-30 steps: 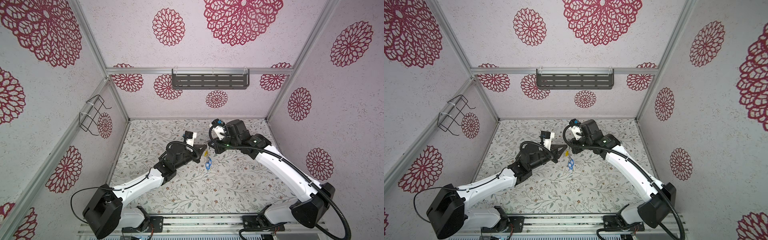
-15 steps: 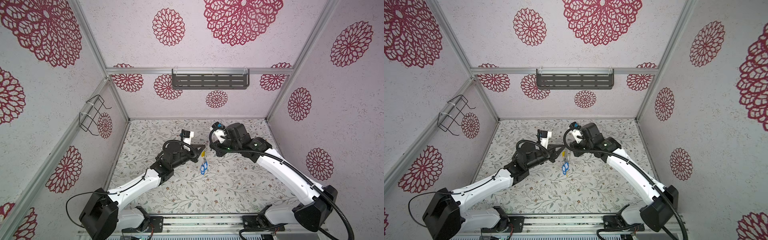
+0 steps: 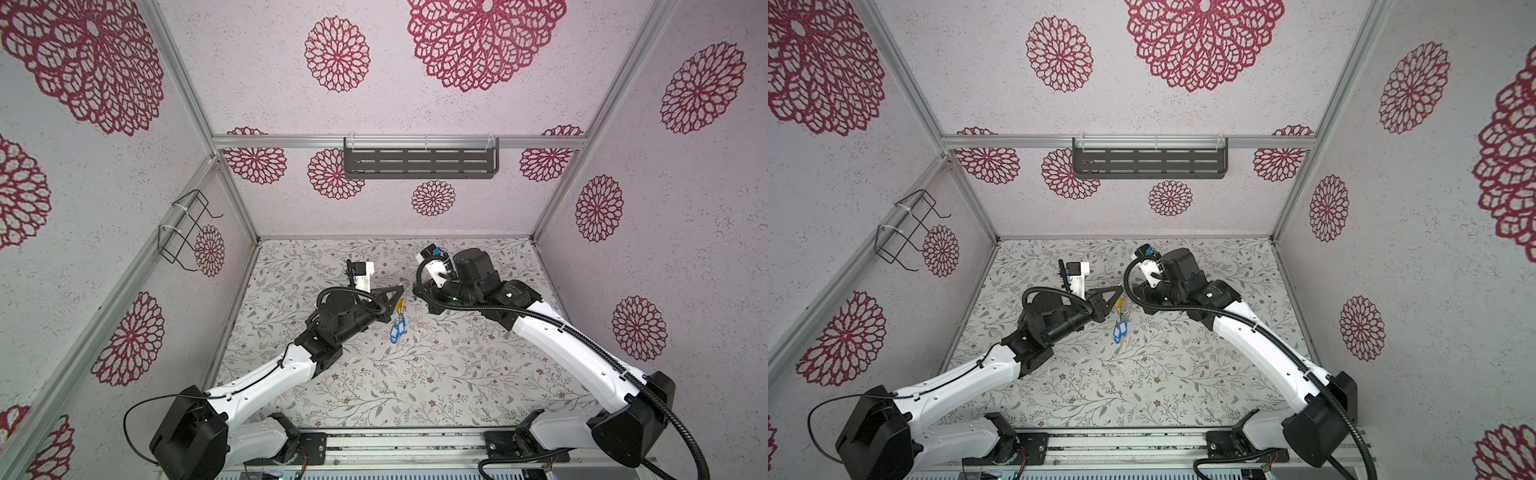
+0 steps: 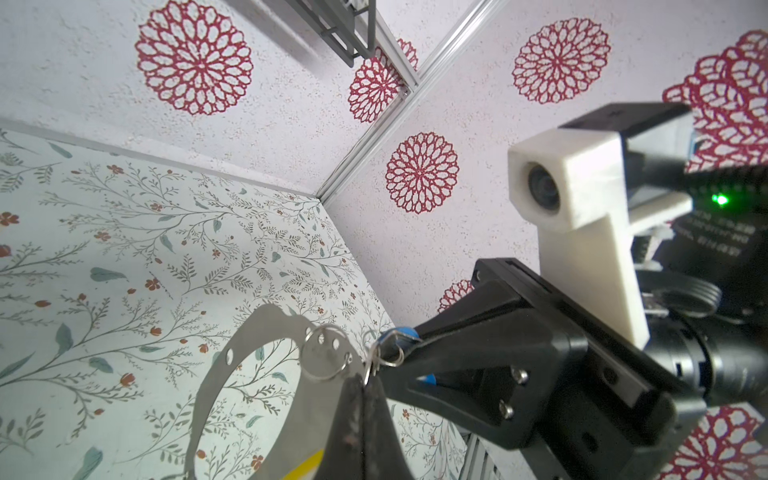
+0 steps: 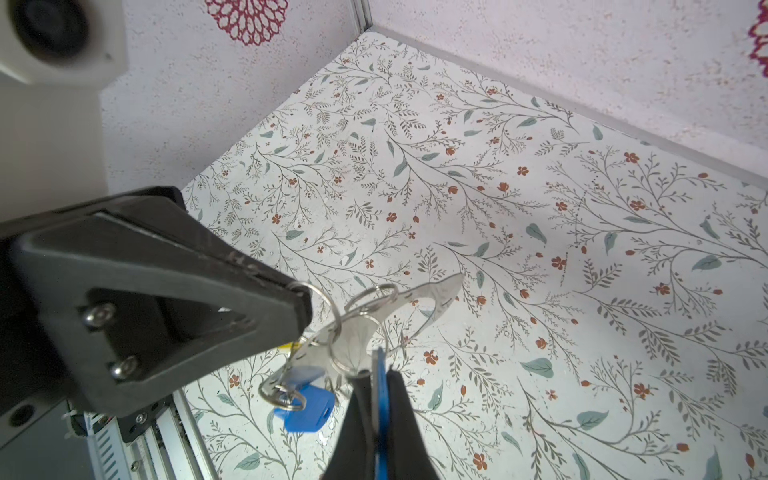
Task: Remove the keys from the keyring
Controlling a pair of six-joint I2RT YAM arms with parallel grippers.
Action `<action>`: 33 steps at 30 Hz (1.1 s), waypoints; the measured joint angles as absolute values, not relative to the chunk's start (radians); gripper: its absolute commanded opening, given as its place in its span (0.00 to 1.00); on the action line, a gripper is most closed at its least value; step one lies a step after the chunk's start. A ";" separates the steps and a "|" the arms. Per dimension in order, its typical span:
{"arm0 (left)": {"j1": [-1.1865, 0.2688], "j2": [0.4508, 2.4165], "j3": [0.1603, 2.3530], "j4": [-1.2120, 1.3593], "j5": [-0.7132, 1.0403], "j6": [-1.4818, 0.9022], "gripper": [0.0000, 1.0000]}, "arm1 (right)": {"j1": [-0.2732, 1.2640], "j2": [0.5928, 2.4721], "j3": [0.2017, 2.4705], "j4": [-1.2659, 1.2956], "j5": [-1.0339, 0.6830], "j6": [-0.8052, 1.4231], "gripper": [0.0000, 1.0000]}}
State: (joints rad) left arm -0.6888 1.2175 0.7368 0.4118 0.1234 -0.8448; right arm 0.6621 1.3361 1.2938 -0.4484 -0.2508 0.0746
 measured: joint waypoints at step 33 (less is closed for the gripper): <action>-0.691 1.186 0.740 0.359 0.011 -1.079 0.00 | 0.817 1.214 0.912 0.116 0.015 -0.174 0.00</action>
